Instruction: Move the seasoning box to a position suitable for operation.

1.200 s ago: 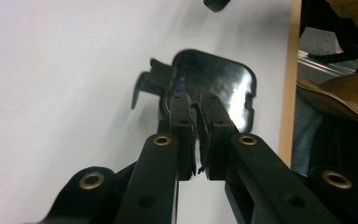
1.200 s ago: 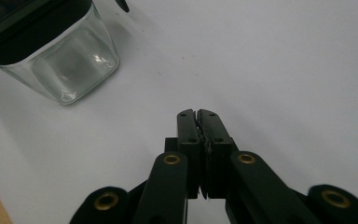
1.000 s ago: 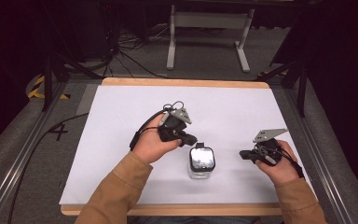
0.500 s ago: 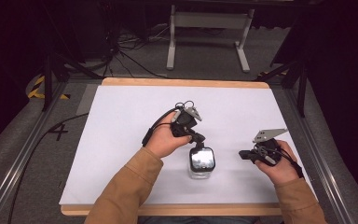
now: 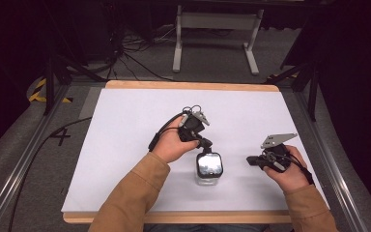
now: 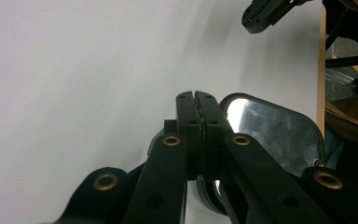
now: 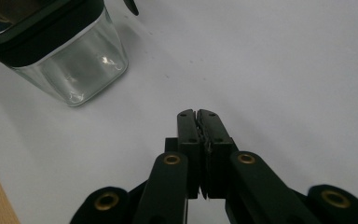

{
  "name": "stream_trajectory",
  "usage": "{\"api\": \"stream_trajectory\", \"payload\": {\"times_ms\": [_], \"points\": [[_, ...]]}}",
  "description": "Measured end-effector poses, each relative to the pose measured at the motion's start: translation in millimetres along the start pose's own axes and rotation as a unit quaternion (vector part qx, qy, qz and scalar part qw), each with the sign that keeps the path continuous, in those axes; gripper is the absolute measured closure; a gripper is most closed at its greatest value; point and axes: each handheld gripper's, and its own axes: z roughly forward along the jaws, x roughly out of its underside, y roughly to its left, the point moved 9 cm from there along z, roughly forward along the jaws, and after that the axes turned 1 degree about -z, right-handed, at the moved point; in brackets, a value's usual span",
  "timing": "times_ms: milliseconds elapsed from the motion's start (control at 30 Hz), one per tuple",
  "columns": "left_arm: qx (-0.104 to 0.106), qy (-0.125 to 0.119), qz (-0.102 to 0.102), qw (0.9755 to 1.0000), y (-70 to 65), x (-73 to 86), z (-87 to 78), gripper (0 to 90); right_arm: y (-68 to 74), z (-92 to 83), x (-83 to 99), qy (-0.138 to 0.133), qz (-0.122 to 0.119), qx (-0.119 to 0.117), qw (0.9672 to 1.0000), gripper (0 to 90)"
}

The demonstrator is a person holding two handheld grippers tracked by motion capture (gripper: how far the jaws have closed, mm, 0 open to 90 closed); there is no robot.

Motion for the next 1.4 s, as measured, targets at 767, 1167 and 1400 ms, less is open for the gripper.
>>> {"api": "stream_trajectory", "payload": {"times_ms": [767, 1167, 1400], "points": [[0.013, 0.002, -0.021, 0.9997, 2.7, -0.6, 1.4, 89.9, 40.1, -1.8, -19.0, -0.015, -0.05, -0.051, 0.9974, 89.6], [0.014, 0.004, -0.024, 0.9996, 3.6, -0.6, 1.8, 90.0, 69.5, -2.2, -29.0, -0.015, -0.085, -0.078, 0.9933, 89.7], [0.013, 0.005, -0.02, 0.9997, 3.5, -1.3, 2.4, 90.0, 85.3, 2.7, -35.6, -0.023, -0.103, -0.093, 0.99, 89.9]]}}
